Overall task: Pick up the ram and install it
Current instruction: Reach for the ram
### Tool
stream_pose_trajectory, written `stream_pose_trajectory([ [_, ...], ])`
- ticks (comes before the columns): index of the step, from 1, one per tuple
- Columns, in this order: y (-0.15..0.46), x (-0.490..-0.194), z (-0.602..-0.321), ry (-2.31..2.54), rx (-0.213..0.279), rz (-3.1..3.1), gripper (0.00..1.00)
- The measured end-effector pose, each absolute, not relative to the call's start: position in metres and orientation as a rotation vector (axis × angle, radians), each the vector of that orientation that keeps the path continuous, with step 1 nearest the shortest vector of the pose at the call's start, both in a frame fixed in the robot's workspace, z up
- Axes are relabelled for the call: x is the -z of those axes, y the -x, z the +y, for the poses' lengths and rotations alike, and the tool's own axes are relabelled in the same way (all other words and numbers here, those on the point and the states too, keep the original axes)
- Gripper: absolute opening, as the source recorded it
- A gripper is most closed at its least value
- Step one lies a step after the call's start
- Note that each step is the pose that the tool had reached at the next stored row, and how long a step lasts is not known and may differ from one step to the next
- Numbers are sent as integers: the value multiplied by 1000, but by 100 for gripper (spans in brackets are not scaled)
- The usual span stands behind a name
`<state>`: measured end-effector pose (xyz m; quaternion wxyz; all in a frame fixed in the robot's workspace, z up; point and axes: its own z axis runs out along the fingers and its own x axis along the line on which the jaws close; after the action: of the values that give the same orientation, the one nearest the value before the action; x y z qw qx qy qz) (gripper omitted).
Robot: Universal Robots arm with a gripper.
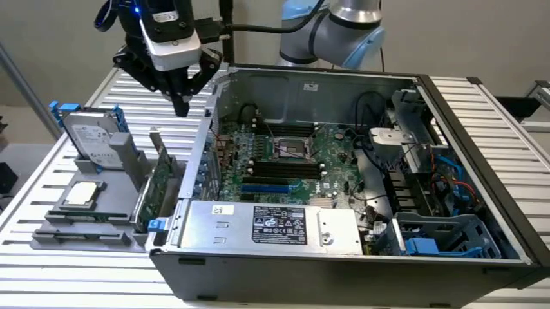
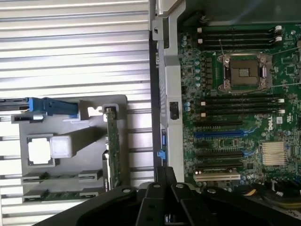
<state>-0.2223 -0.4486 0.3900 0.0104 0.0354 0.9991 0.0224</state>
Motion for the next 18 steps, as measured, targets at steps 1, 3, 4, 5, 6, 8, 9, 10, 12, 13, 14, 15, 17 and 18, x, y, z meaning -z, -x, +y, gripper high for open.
stream_pose_trajectory([
  [1, 226, -390, -450, -110, -70, 3118, 0],
  [3, 232, -389, -452, -110, -69, 3118, 0],
  [4, 236, -388, -454, -110, -68, 3118, 0],
  [5, 239, -388, -455, -110, -68, 3118, 0],
  [6, 242, -387, -456, -110, -67, 3118, 0],
  [8, 248, -386, -458, -110, -66, 3118, 0],
  [9, 252, -386, -459, -110, -65, 3118, 0],
  [10, 255, -385, -460, -110, -65, 3118, 0],
  [12, 261, -384, -463, -110, -64, 3118, 0],
  [13, 265, -383, -464, -110, -63, 3118, 0],
  [14, 268, -383, -465, -110, -62, 3118, 0],
  [15, 271, -382, -466, -110, -62, 3118, 0],
  [17, 277, -381, -469, -110, -61, 3118, 0],
  [18, 280, -381, -470, -110, -60, 3118, 0],
])
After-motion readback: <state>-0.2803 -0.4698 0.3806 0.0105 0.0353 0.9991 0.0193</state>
